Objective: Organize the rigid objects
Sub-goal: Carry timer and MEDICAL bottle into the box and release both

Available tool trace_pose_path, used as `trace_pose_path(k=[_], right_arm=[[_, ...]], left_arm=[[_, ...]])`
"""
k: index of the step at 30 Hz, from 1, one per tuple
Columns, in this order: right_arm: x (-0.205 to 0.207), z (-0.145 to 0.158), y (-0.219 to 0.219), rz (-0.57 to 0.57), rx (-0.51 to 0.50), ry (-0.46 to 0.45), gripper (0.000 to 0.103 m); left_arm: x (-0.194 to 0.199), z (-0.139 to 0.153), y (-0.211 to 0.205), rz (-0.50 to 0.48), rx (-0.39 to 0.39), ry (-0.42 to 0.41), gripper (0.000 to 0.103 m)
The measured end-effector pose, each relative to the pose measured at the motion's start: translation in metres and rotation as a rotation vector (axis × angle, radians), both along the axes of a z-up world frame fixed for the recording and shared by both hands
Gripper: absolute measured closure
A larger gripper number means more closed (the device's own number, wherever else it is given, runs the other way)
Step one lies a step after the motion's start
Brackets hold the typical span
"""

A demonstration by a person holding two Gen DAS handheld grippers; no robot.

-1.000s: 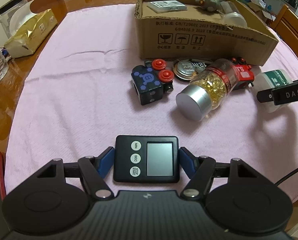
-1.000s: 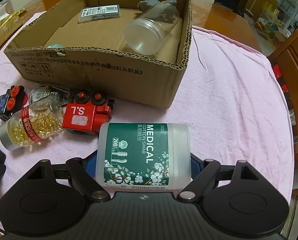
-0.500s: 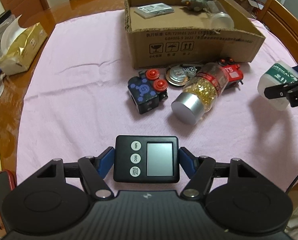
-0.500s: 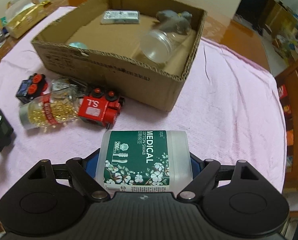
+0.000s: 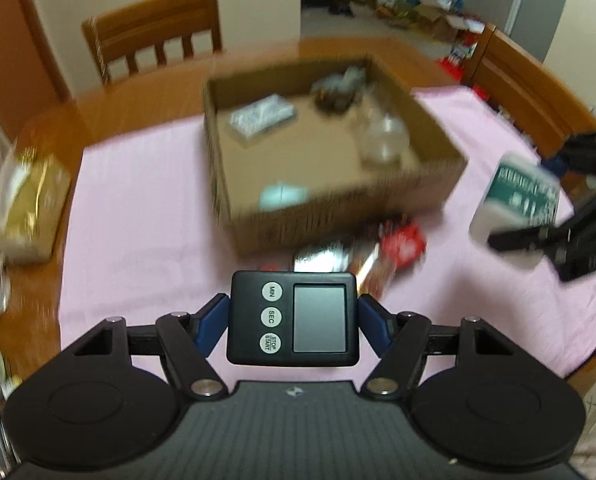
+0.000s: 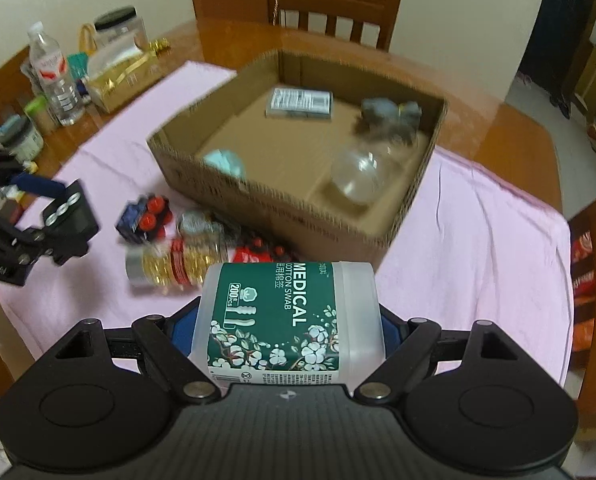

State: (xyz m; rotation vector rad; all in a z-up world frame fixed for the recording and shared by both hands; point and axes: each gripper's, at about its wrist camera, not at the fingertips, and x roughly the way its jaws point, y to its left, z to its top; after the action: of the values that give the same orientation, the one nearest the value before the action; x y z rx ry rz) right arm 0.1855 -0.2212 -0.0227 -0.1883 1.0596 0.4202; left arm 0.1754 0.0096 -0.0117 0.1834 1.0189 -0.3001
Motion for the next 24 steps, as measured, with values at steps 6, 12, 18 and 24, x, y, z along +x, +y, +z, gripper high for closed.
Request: trace_pose_path(k=[6,12,18,24], right_arm=[[0.013,0.016,-0.001,-0.020,0.024,-0.051,0.017],[0.026,0.029,0.001,-0.049,0.047,-0.086,0.017],[0.031,0.032,0.000,-0.082,0.044,-0.095,0.017],[0.038,0.029,0.002,-0.108,0.030,-0.085,0.017]], left_arm=[[0.060,0.020,-0.021,-0.046,0.010,-0.096,0.034],[0.125,-0.005,-0.039,-0.053,0.037,-0.088,0.034],[0.159,-0.043,-0.044,-0.032,0.044,-0.038,0.034],[0.174,-0.058,-0.044,-0.013,0.040,-0.042,0.033]])
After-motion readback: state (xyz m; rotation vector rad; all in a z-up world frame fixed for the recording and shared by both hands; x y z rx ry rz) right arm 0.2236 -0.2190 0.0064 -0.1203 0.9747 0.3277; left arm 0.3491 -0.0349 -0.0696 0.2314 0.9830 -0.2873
